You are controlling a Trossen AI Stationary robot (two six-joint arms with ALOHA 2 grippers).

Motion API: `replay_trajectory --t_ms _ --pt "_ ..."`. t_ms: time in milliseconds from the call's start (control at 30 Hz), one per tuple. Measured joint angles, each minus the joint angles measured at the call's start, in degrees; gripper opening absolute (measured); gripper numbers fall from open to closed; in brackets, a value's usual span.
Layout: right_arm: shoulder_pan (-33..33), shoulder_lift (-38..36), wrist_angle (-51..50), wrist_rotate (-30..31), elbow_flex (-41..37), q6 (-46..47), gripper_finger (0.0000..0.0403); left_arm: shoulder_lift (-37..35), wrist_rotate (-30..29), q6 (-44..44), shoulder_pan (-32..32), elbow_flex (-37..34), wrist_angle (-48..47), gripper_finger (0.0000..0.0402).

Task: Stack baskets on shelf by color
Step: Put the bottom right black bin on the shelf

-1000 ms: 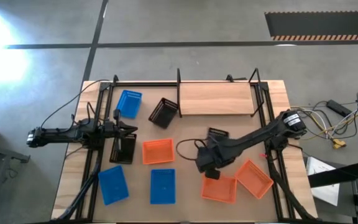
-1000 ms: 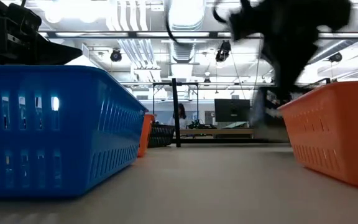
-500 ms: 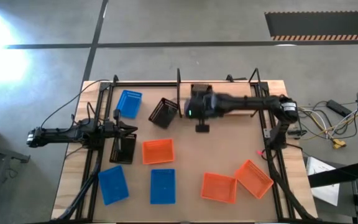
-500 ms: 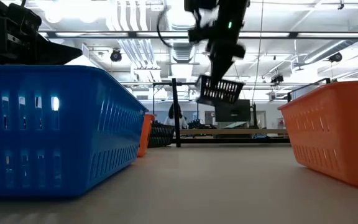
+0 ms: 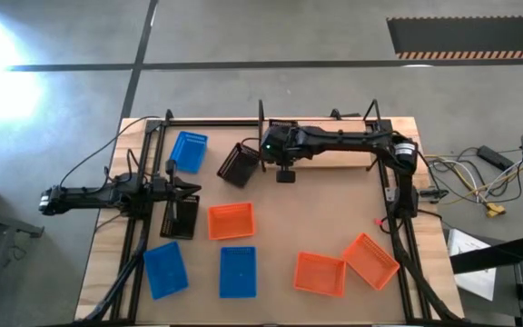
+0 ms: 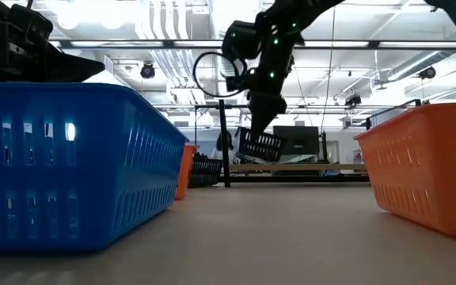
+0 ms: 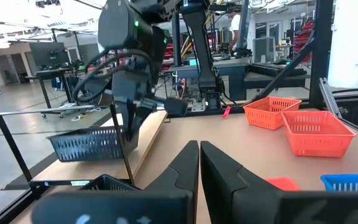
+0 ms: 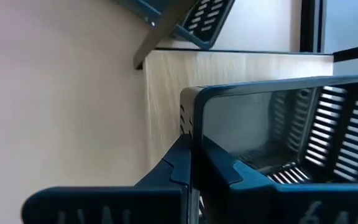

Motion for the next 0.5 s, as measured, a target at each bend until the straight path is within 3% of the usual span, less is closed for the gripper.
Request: replay_trajectory --t_ms 333,500 --pt "0.0 1.0 1.7 0.8 1.2 0.1 0.0011 0.0 0.0 0.0 0.0 0.0 0.0 0.0" --pt "0.0 1.0 1.8 0.8 1.4 0.1 0.0043 0.0 0.0 0.0 0.0 0.0 0.0 0.0"
